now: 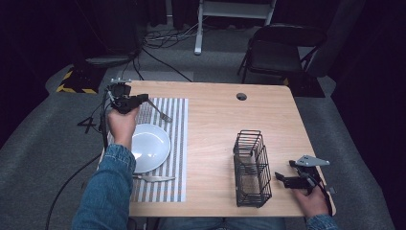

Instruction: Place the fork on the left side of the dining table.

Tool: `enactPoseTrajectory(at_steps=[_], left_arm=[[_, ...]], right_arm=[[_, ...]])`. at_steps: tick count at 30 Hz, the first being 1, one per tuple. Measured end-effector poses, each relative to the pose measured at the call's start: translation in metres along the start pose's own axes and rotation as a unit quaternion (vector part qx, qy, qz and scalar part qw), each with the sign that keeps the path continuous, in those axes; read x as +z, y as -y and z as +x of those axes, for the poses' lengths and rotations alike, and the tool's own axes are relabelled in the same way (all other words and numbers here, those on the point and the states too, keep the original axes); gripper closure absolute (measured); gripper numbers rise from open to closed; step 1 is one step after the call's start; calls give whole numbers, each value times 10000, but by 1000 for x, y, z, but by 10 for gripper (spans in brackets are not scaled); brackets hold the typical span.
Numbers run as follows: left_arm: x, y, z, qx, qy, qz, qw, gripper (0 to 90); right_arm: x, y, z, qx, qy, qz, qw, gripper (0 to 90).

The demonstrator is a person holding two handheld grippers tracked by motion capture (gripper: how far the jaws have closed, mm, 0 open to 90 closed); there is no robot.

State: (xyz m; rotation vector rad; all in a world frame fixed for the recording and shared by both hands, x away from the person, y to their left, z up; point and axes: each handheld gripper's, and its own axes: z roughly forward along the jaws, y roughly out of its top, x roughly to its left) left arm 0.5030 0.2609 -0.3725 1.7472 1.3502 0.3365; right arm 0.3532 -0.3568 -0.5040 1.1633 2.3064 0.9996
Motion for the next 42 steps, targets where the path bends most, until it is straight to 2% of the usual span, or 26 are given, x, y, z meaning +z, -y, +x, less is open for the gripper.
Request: enactPoseTrajectory(at_steps=[3, 7, 11, 17, 20, 21, 25, 34, 42], left_arm=[[0, 0, 5, -4, -174, 78, 9998, 790], [0, 5, 16, -243, -228, 112, 9994, 733], [0, 11, 27, -330, -410, 233, 9983, 697], [2, 14, 39, -615, -605, 489, 9951, 616], [4, 17, 43, -769, -664, 565, 9932, 613], [4, 17, 43, -769, -664, 565, 9932, 608], [7, 22, 49, -818, -831, 766, 9902, 596], [13, 27, 55, -915, -861, 950, 9875, 597], [25, 28, 64, -1028, -815, 915, 9871, 601]], right_arm=[[0, 0, 0, 3, 3, -3, 10000, 149], [0, 0, 0, 8, -1, -5, 10000, 149], [0, 0, 0, 26, 19, -3, 10000, 149], [0, 0, 0, 29, 28, -5, 10000, 149], [0, 0, 0, 29, 28, -6, 10000, 149], [0, 0, 0, 31, 29, -6, 10000, 149], [0, 0, 0, 32, 33, -6, 10000, 149], [0, 0, 0, 38, 39, -7, 10000, 149], [0, 0, 0, 40, 40, -4, 10000, 149]])
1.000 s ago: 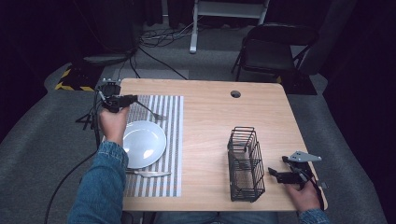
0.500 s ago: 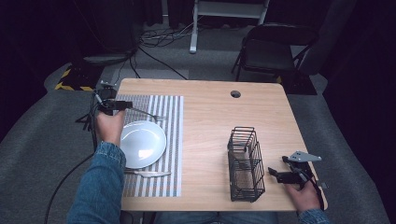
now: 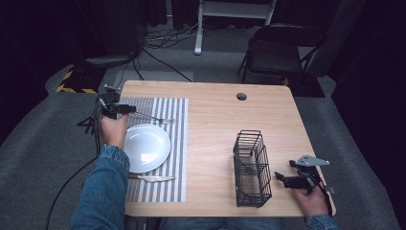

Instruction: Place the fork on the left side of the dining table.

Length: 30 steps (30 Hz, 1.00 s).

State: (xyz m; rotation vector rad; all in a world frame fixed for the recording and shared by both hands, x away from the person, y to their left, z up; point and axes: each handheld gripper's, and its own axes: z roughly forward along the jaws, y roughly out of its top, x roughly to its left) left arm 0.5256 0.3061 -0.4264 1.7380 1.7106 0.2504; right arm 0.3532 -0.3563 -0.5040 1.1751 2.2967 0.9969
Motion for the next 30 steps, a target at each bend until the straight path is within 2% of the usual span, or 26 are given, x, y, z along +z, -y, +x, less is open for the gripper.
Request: enactPoseTrajectory(at_steps=[5, 9, 12, 14, 20, 30], left_arm=[[10, -3, 6, 12, -27, 22, 10000, 601], [16, -4, 11, 26, -153, -67, 9999, 584], [19, -4, 16, -85, -183, -137, 9997, 556], [17, -2, 17, -85, -213, -155, 9996, 541], [5, 1, 14, -7, -205, -249, 9995, 532], [-32, 10, -8, 401, -55, -467, 9981, 524]], right_arm=[[0, 0, 0, 6, 6, -2, 10000, 149], [0, 0, 0, 6, 5, 1, 10000, 149], [0, 0, 0, 5, 7, 0, 10000, 148], [0, 0, 0, 11, 13, -2, 10000, 148], [0, 0, 0, 14, 14, -2, 10000, 148], [0, 0, 0, 14, 10, 2, 10000, 148]])
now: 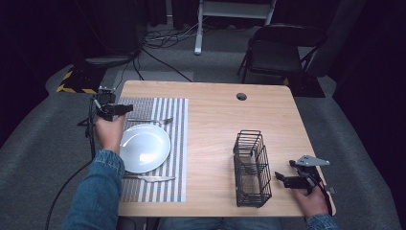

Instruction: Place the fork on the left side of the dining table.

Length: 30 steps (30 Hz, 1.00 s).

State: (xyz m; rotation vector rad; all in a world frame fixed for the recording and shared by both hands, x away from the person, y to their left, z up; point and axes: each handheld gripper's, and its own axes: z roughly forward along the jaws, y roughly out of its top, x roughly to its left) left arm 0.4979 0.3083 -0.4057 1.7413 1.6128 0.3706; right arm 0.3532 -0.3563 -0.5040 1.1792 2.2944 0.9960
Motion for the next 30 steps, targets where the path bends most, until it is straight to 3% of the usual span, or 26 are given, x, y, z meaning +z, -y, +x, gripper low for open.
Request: enactPoseTrajectory(at_steps=[11, 14, 17, 21, 26, 30], left_arm=[[-45, 8, -40, 697, 198, -259, 9970, 504], [-57, 10, -49, 788, 338, -319, 9958, 501], [-69, 14, -57, 958, 433, -378, 9937, 490], [-85, 21, -68, 1253, 354, -409, 9906, 477], [-98, 28, -77, 1334, 457, -475, 9889, 472], [-108, 36, -90, 1513, 603, -426, 9857, 464]], right_arm=[[0, 0, 0, 0, -3, -1, 10000, 149], [0, 0, 0, 1, -3, -1, 10000, 149], [0, 0, 0, 1, -3, -2, 10000, 149], [0, 0, 0, -35, -45, -6, 10000, 153], [0, 0, 0, -53, -65, -7, 10000, 153], [0, 0, 0, -54, -65, -7, 10000, 153]])
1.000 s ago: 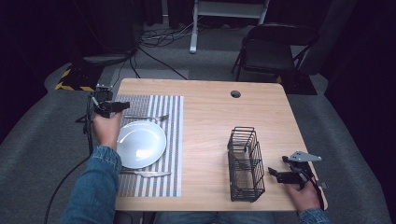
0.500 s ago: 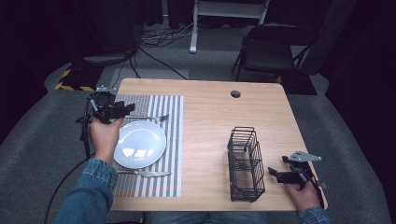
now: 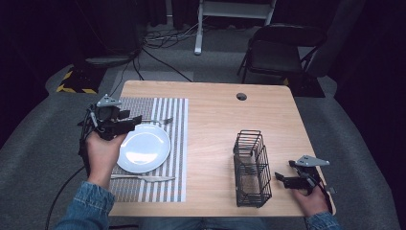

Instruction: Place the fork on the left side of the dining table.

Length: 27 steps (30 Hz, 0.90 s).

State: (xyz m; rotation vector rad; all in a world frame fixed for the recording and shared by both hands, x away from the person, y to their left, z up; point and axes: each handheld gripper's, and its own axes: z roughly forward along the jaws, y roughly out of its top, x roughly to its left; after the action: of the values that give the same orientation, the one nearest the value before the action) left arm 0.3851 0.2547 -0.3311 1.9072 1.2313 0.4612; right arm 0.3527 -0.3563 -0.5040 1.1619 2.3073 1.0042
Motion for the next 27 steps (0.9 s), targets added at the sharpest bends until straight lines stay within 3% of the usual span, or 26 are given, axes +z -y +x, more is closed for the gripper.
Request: enactPoseTrajectory(at_steps=[10, 14, 24, 27], left_arm=[[-14, 20, -42, 261, 467, -158, 9984, 460], [-15, 30, -57, 242, 676, -235, 9971, 460], [-5, 48, -96, 483, 792, -250, 9954, 456], [1, 55, -107, 465, 903, -249, 9945, 454]], right_arm=[[2, -2, -1, -29, -32, 4, 10000, 155], [2, -2, -1, -29, -52, 2, 10000, 157], [2, -2, -1, -33, -61, -1, 10000, 158], [2, -2, -1, -35, -61, -4, 10000, 158]])
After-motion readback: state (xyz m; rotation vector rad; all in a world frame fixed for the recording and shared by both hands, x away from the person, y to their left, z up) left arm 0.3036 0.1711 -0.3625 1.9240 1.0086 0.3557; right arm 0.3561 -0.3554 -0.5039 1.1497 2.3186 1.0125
